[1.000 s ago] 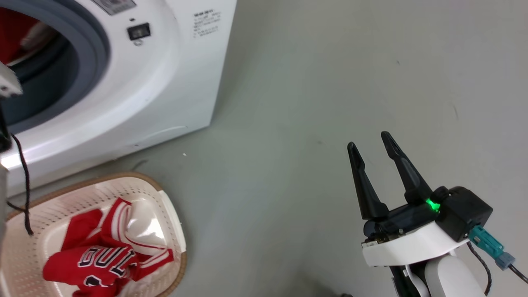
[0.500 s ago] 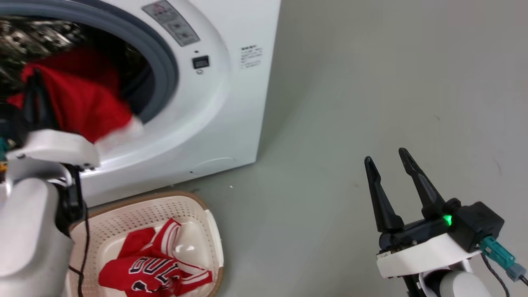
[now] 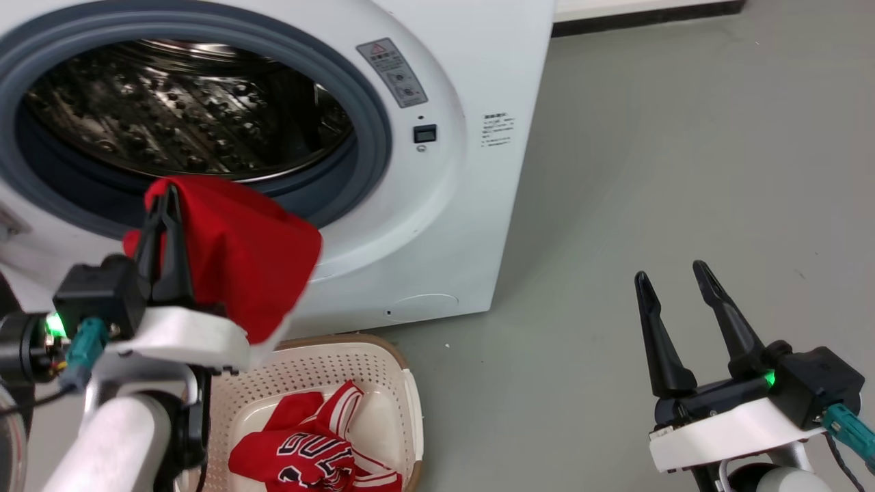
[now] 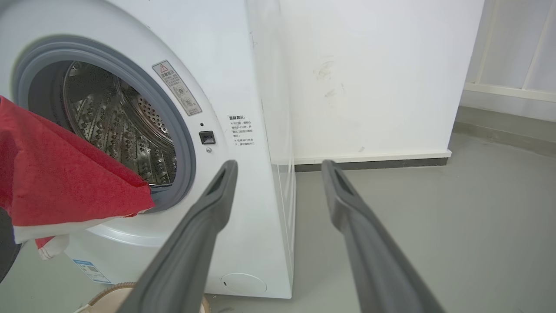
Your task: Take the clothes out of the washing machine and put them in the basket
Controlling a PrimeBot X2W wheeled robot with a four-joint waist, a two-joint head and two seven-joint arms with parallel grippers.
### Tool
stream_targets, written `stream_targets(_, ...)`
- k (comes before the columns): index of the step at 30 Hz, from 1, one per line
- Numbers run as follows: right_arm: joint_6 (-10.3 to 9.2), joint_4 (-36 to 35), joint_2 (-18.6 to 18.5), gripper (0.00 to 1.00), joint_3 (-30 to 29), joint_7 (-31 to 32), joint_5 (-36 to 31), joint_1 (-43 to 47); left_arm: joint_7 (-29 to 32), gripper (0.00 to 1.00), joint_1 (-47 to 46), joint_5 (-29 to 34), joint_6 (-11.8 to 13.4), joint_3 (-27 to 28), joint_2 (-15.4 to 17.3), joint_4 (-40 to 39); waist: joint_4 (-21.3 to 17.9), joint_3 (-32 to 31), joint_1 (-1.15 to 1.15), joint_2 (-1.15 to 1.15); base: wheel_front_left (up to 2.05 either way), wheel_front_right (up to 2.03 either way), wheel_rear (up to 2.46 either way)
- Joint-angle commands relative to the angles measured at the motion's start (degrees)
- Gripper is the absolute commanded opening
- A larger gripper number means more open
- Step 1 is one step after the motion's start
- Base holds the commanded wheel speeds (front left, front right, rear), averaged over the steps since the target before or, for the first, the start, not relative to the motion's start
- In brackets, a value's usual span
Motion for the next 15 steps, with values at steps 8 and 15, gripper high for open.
stream_targets(8, -0.04, -1.13, 0.03, 1.0, -1.39, 1.35, -1.14, 1.88, 3.63, 0.0, 6.27, 2.77, 3.03, -2.25, 1.6, -8.98, 3.57, -1.74, 0.02, 0.0, 0.0, 0.0, 0.0)
stream_targets(15, -0.04, -2.2, 0.04, 1.0, -1.81, 2.39, -1.69, 2.25, 6.57, 0.0, 11.48, 3.44, 5.2, -4.86, 1.14, -14.26, 5.85, -1.95, 0.02, 0.0, 0.0, 0.0, 0.0)
